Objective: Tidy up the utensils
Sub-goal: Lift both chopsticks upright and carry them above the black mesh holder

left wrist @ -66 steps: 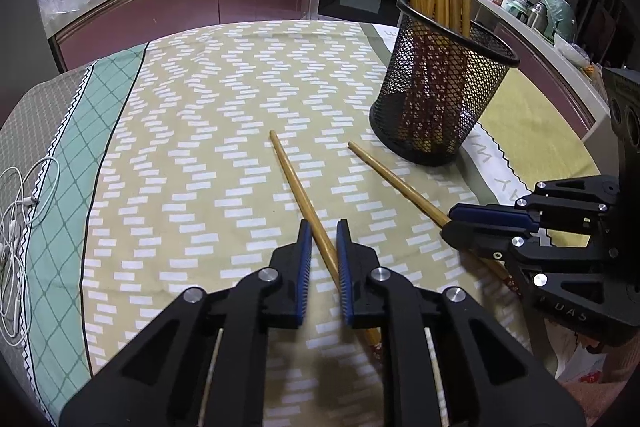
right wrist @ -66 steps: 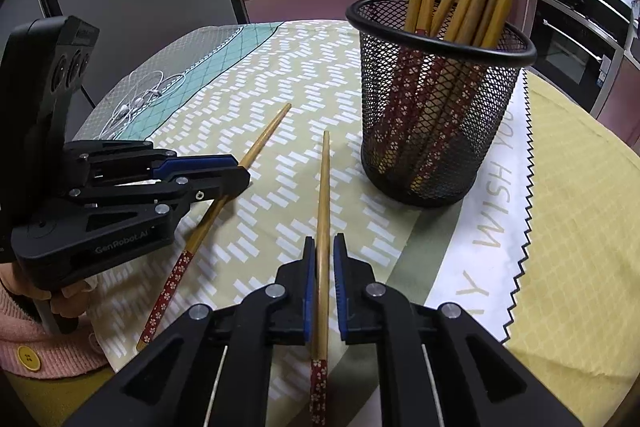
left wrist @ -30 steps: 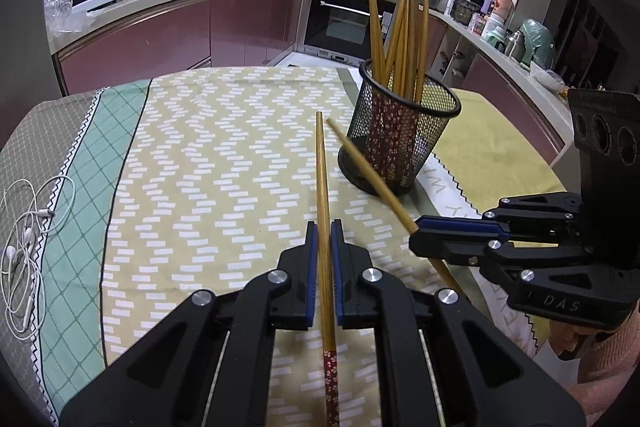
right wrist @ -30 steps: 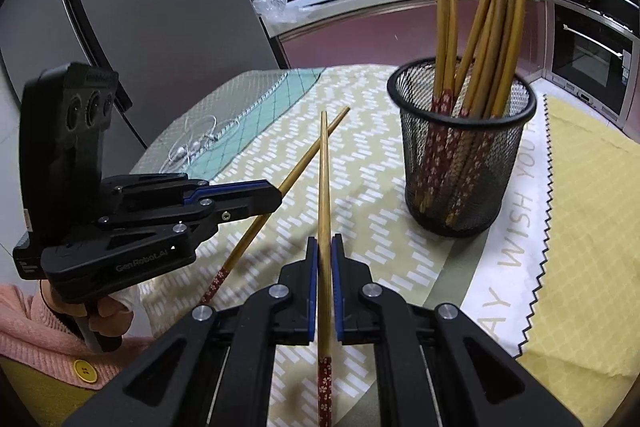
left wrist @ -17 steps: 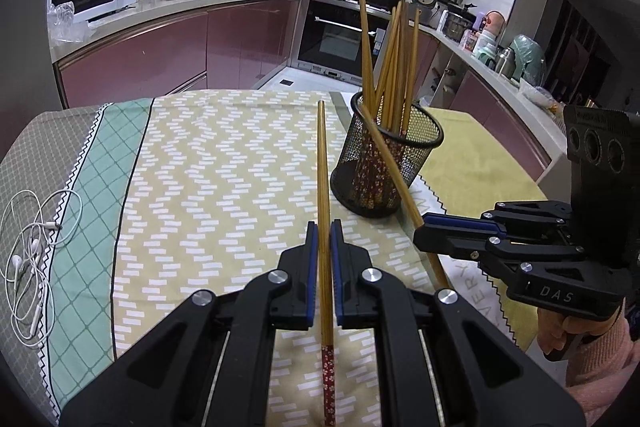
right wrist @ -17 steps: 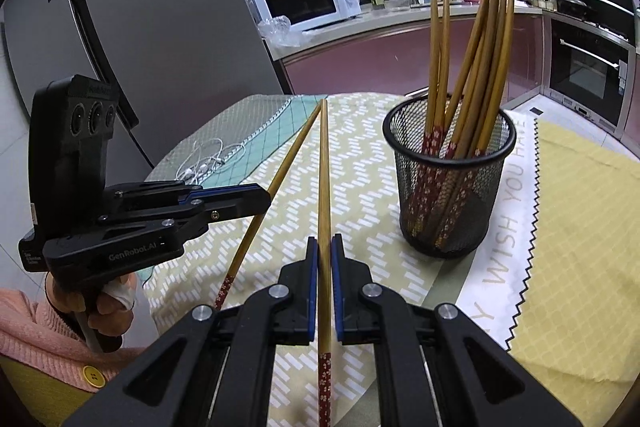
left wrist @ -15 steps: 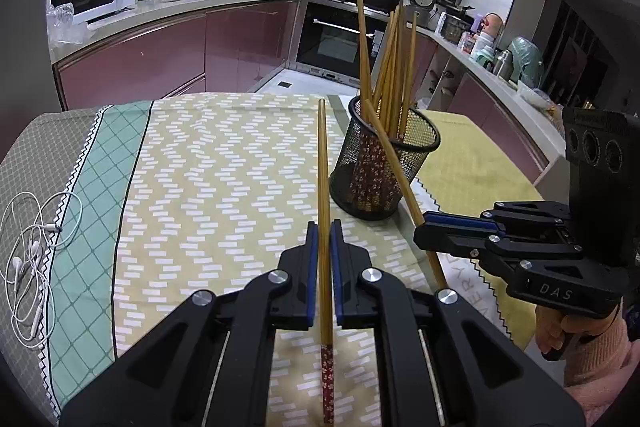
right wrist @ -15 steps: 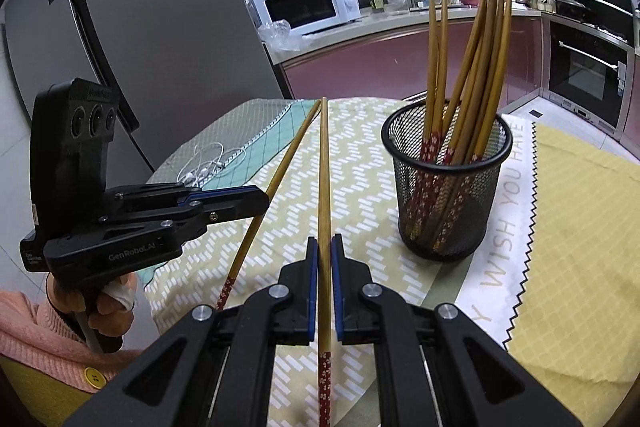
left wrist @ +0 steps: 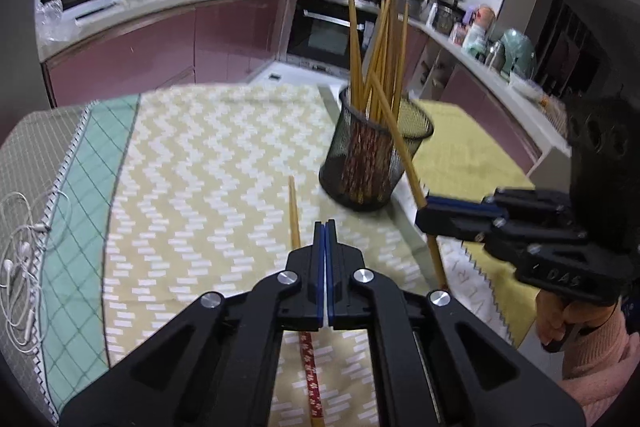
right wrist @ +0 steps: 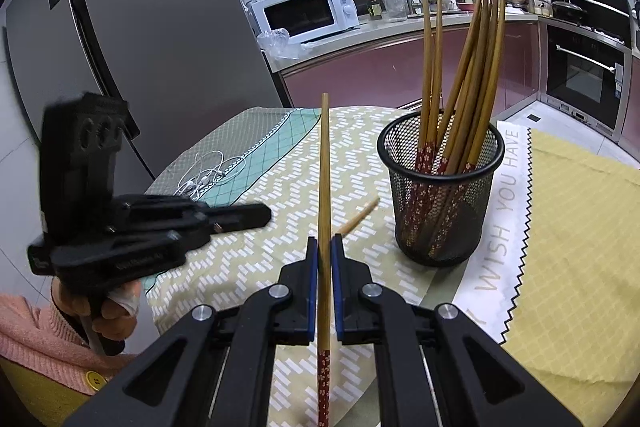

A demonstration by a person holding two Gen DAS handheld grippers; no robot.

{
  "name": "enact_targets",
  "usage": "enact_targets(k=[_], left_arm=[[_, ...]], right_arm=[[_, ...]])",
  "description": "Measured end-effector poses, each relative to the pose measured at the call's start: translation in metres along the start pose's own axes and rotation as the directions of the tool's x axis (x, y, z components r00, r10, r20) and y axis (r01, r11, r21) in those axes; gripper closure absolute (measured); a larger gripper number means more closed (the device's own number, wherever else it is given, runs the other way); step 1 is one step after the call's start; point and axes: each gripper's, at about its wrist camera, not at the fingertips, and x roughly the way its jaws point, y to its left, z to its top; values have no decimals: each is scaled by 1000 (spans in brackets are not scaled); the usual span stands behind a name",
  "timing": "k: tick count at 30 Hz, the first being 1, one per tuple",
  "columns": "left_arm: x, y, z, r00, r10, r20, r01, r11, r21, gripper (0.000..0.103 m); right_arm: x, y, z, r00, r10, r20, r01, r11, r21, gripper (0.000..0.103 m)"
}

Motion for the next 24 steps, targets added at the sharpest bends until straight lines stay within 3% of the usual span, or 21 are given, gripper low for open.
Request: enact_targets(k=[2,9,15,21,24], left_arm=[[12,0,-5,999,10,-36,-10,1000,8,99],[51,-4,-11,991,92,-100,-86,995,57,75],[73,0,-10,983,132,-128,-124,990,67,76],[76,1,-10,981,150,-121,-142,987,71,94],[76,2,-10,982,148,-118,-142,988,60,95]], right_arm=[[2,0,1,1000,-3,-6,3,1000,1,97],[4,-1,2,1000,-14,-14,14,1000,3,97],[4,-2,2,1000,-21,-14,21,1000,4,97],[3,-2,3,1000,-22,-11,22,1000,3,97],[3,-1,2,1000,-22,-8,22,1000,0,97]])
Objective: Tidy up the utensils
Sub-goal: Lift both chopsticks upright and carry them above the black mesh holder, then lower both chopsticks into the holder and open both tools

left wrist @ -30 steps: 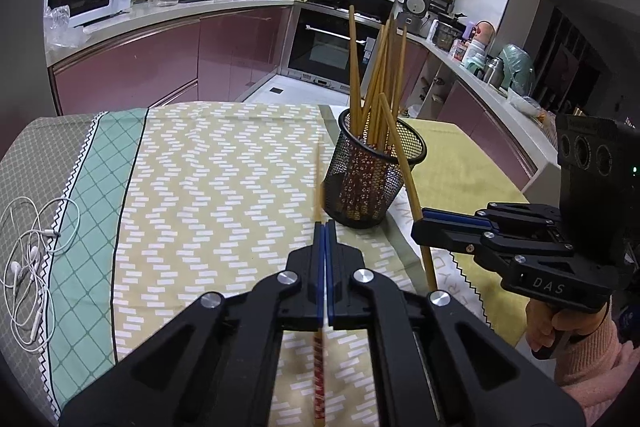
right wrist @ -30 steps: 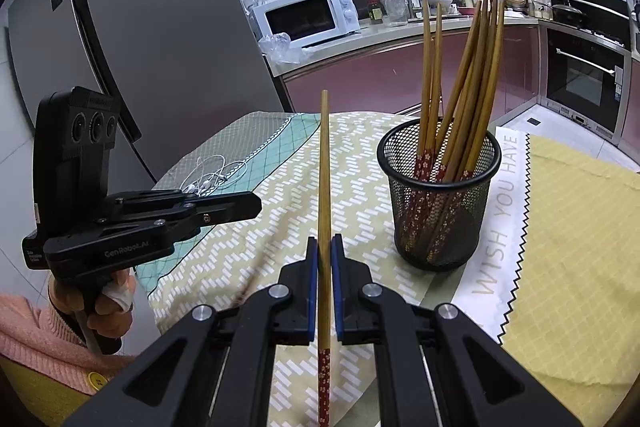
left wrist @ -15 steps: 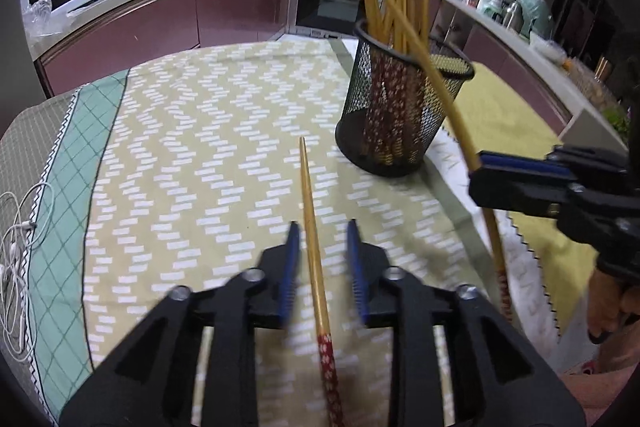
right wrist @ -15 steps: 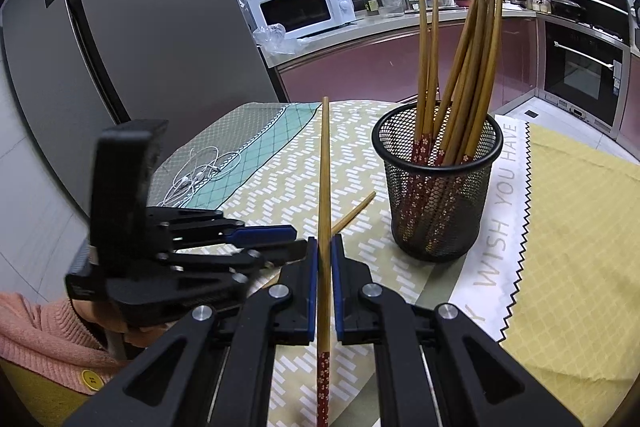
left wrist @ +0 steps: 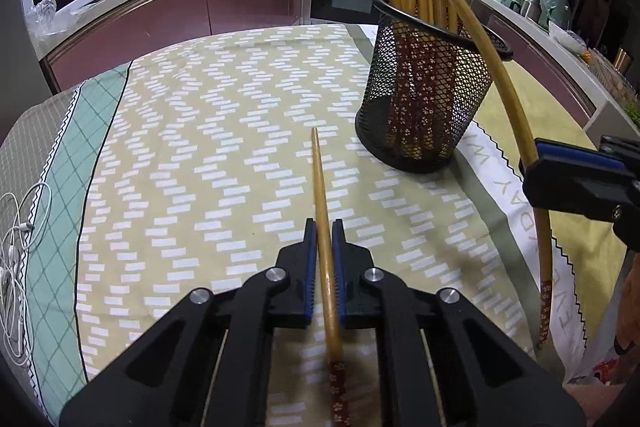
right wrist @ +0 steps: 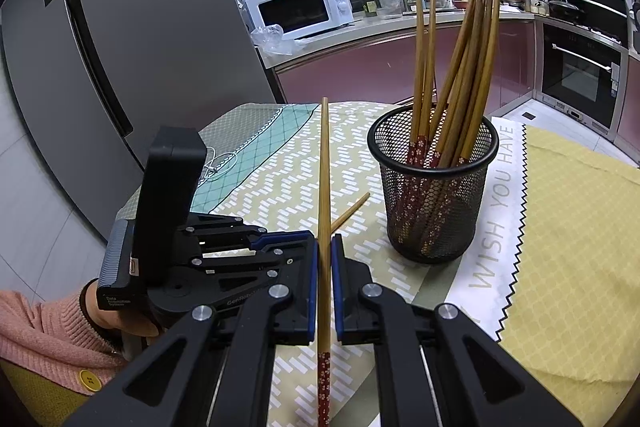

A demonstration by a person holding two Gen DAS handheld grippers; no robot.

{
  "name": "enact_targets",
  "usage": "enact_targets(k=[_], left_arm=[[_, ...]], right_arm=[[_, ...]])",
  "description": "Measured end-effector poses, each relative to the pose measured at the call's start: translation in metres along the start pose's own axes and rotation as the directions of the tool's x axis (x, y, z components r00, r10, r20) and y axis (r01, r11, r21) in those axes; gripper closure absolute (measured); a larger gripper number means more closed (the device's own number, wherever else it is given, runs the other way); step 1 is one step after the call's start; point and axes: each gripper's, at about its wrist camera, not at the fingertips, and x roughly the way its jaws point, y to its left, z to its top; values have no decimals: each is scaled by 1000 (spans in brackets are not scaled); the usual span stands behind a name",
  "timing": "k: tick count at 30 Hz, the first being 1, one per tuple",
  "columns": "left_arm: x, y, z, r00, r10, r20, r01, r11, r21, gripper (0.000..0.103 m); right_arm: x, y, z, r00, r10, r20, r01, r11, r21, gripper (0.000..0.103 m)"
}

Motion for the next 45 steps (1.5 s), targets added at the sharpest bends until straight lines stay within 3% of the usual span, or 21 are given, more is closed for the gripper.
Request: enact_targets(k=[9,12,14,22,30,35,45], left_arm=[[-10,-3,-3,1000,-17,15,18,1000,-14,96],[-21,-1,-2,997,-66,31,67,997,-27,96],[-30,3,0,991,-126,38,128,990,-52,96],[-76,9,11,965,-230,127,237,970,-50,96],[-123,14,27,916,-323,236,342,939,-41,96],[-140,17,35,896,-345,281,368,929,-32,96],[-153,14,58,885,-325,333,347,938,-7,96]], right_arm=[[-5,2,2,1000,-6,19,6,1000,-7,97],[-8,1,3,999,-9,33,9,1000,-4,97],[-10,1,4,999,-9,41,9,1000,-3,97],[-24,-2,6,996,-1,85,1,1000,11,97],[-41,-5,13,990,4,138,-7,1000,19,97],[-47,-7,19,987,-1,160,-2,1000,18,97],[-63,-11,38,978,-26,205,24,1000,12,97]])
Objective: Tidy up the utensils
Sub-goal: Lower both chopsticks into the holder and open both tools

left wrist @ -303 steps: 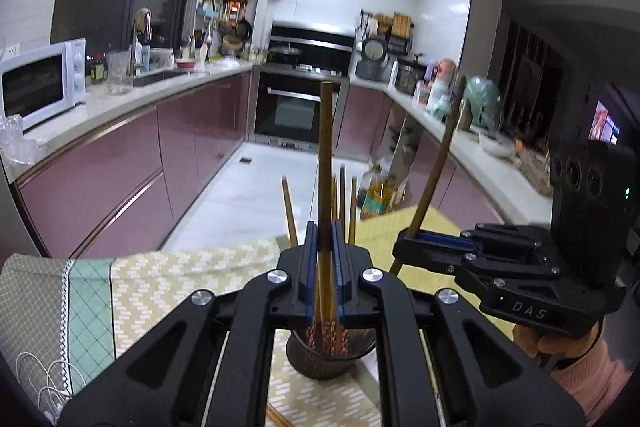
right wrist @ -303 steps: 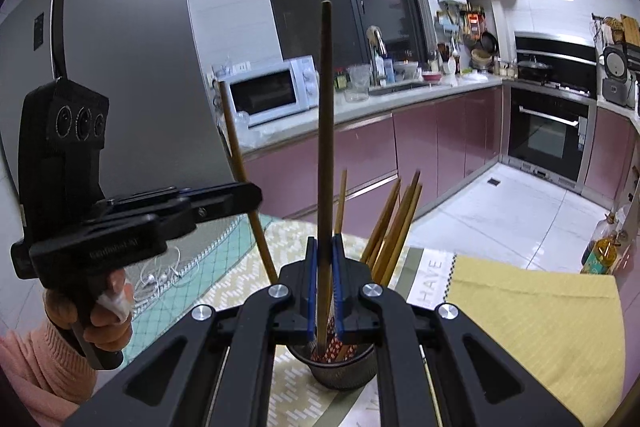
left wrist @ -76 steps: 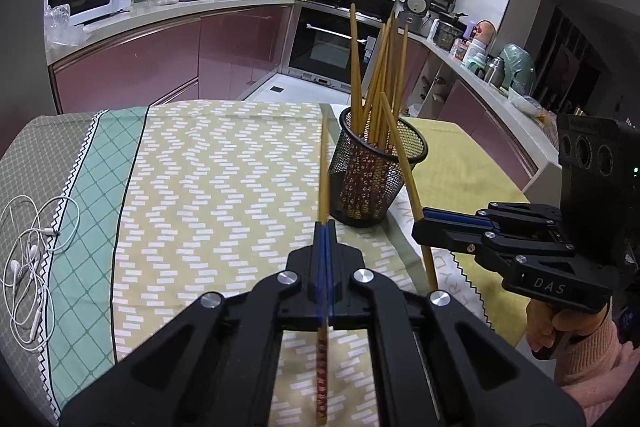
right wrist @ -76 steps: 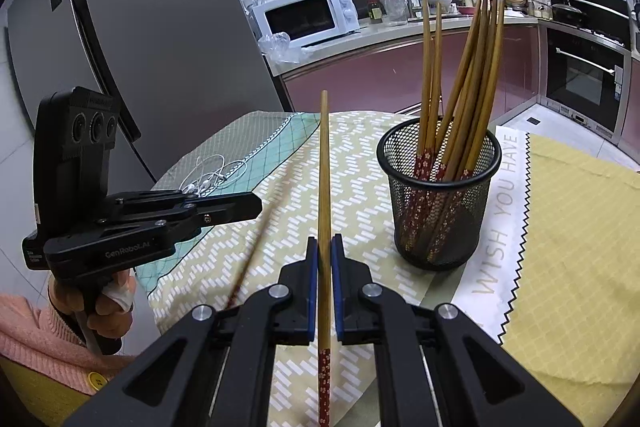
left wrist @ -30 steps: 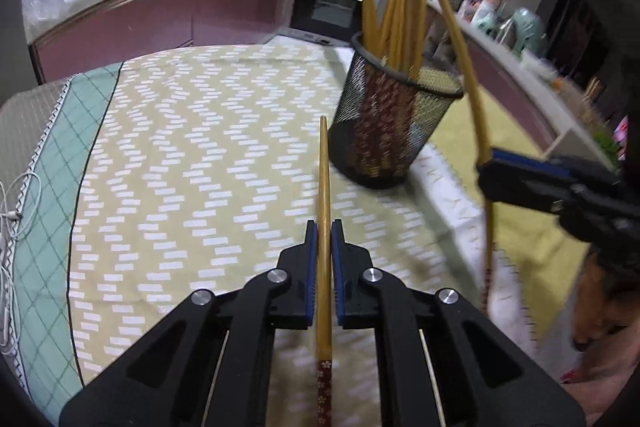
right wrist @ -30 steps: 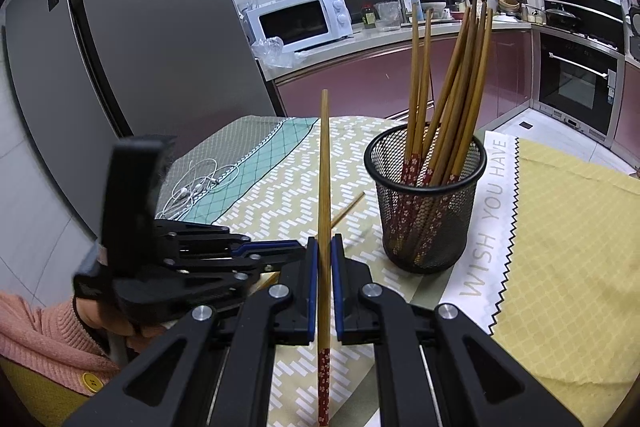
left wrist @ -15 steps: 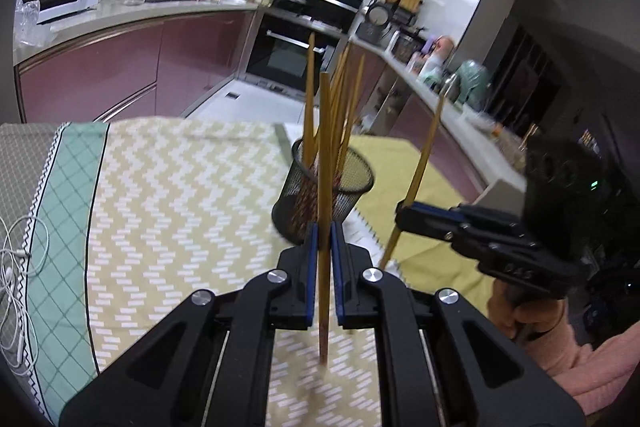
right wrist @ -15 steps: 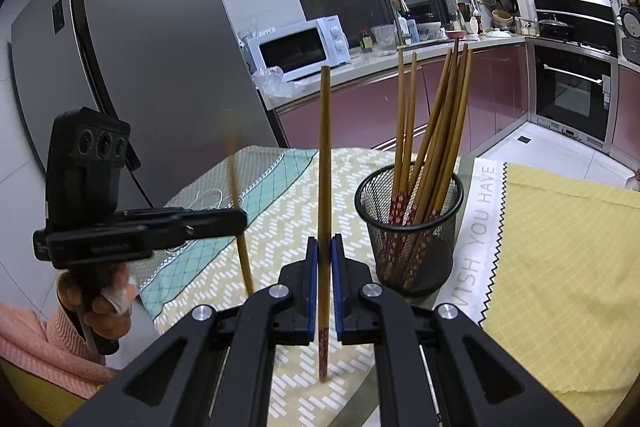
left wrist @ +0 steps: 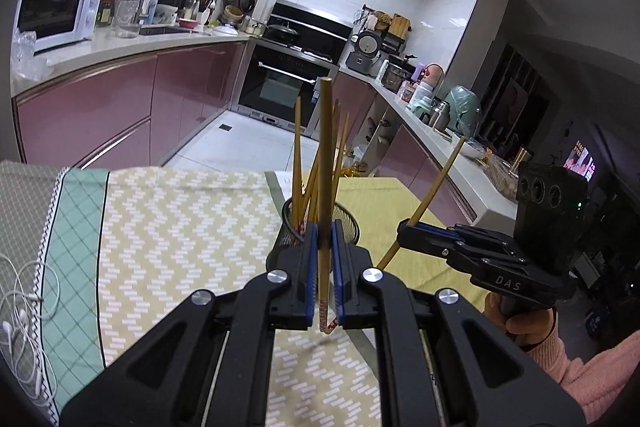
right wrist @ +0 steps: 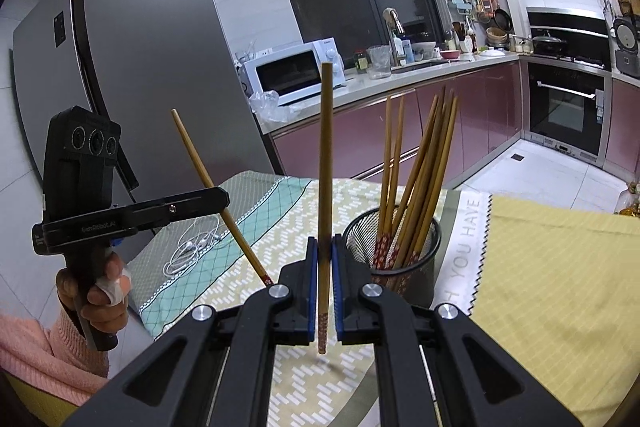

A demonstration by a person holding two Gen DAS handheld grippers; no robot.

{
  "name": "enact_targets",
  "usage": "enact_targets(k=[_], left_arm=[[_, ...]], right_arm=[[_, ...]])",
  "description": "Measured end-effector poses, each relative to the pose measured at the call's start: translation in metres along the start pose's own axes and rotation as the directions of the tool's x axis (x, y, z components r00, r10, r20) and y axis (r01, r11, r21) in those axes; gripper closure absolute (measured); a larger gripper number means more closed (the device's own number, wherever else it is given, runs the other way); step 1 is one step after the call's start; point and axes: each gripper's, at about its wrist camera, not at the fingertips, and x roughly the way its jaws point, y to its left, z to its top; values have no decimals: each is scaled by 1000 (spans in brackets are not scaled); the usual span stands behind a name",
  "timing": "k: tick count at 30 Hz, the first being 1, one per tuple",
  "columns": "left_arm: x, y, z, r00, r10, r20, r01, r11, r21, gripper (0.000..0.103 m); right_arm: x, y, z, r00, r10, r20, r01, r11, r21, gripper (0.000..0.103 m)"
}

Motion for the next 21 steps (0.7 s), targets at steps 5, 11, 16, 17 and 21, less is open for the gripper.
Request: enact_targets(k=[5,11,16,17,21], left_arm=[[1,-6,13,1000,-1,15,1,1000,20,96],[-4,-12,27,999,1,41,-3,999,45,96],[-5,-18,41,998,8,64,-12,998,65,96],[-5,-18,45,998,8,68,-13,998,69,96],[-6,-24,57,996,6,93,-14,996,86,96]], right_arm=[[-7,-2,14,1000,-17,25,17,1000,-10,97],[-15,-2,29,998,-27,53,28,999,-23,97],[-17,-2,37,997,-30,71,32,999,-34,97],[-16,-3,40,997,-31,75,33,999,-35,97],[-17,-3,49,995,-35,93,40,998,-47,97]])
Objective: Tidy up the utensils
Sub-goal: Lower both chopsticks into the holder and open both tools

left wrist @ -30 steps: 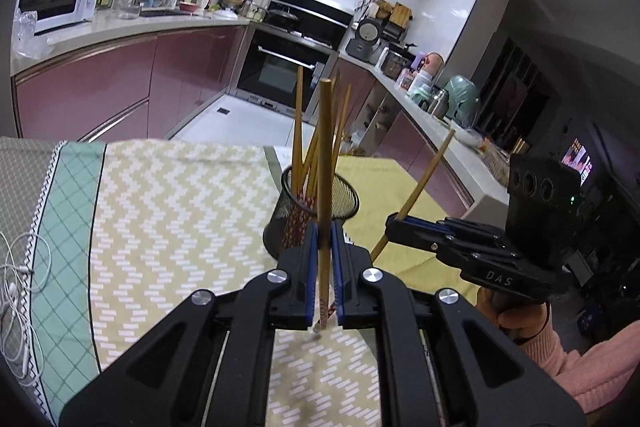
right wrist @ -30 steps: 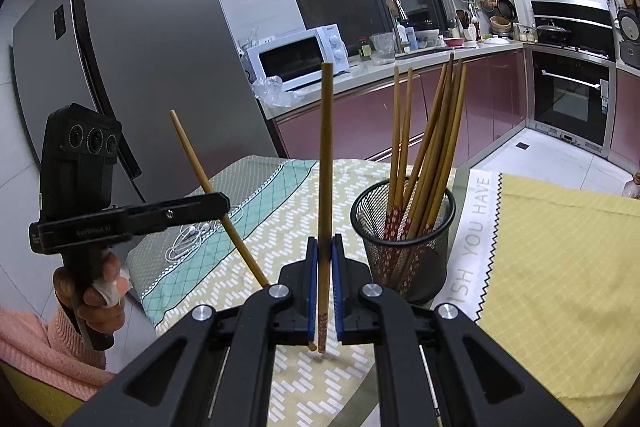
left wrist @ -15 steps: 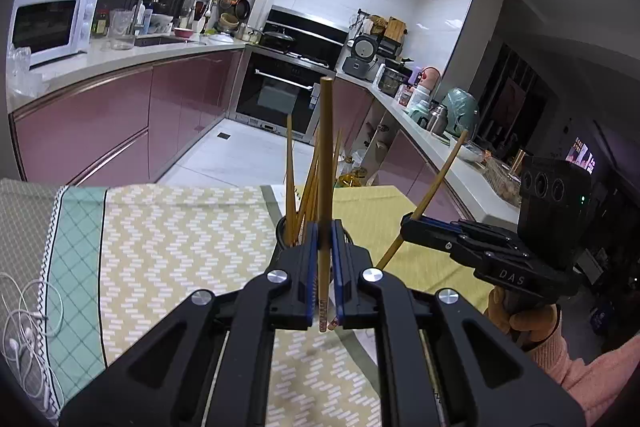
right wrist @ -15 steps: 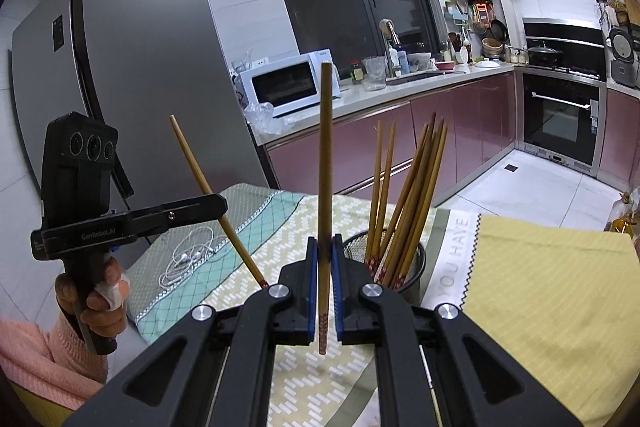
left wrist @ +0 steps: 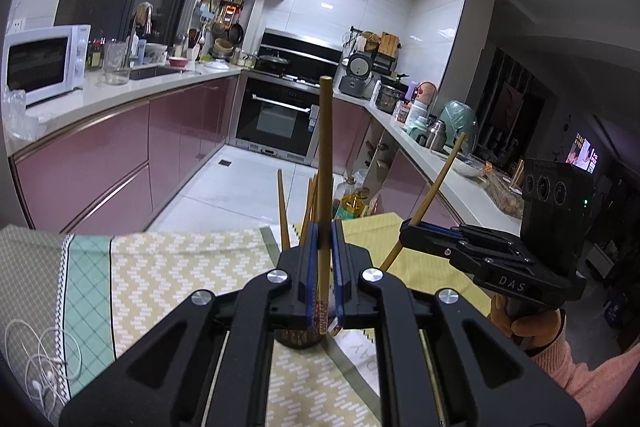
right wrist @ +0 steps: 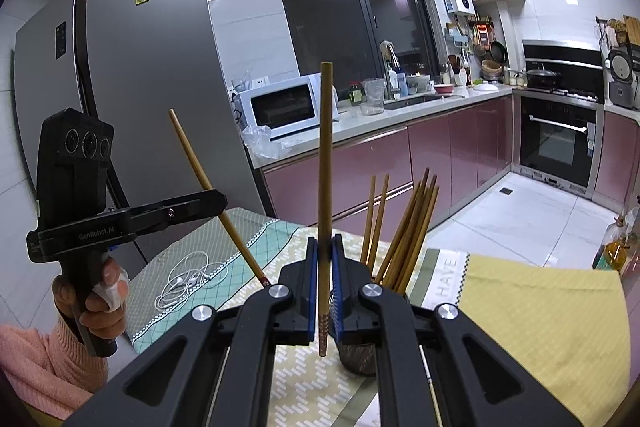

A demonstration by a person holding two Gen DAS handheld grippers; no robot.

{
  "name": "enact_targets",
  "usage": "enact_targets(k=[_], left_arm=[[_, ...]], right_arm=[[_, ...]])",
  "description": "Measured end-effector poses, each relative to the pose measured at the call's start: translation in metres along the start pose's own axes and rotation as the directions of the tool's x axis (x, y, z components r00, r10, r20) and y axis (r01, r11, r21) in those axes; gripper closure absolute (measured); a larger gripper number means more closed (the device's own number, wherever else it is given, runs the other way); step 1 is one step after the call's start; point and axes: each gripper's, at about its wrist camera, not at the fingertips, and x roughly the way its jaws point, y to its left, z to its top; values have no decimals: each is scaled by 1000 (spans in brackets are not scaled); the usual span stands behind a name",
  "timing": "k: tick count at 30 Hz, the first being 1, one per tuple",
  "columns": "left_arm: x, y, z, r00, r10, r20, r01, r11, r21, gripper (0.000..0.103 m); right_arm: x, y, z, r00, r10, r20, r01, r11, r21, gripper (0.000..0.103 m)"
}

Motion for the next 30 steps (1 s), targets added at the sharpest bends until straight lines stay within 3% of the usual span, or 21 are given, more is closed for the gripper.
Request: enact_targets(k=[12,30], left_arm=[[17,-9,16,1000,23,13,-23,999,37,96],[70,1,0,989,90,-116,-83,994,65,96]], right_arm=[[4,-3,18,999,-28,35,29,999,-22,97],[37,-12,8,997,-67,-30,67,998,12,97]])
